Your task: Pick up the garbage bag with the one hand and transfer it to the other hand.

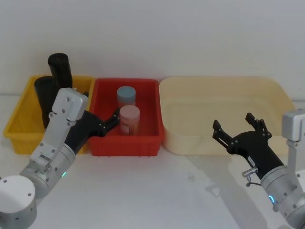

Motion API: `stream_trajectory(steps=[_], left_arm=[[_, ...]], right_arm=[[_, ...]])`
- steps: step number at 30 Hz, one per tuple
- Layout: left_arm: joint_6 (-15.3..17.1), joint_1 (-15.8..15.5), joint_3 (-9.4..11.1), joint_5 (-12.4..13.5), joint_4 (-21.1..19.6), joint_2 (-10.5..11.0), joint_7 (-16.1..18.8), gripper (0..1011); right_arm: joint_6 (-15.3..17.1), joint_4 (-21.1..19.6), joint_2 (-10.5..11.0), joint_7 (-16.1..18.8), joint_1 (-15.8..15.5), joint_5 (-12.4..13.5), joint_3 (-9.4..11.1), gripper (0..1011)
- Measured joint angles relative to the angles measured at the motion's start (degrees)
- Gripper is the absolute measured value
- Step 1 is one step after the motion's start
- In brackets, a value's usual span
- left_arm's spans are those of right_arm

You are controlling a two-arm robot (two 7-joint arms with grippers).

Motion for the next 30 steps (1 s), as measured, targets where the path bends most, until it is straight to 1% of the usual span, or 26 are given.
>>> stream_trajectory(steps=[30], left_arm=[[0.0, 0.0, 0.0, 0.0, 0.0, 0.0, 0.0, 1000]], right_arm=[[0.0, 0.0, 0.0, 0.0, 0.0, 0.0, 0.0, 1001]])
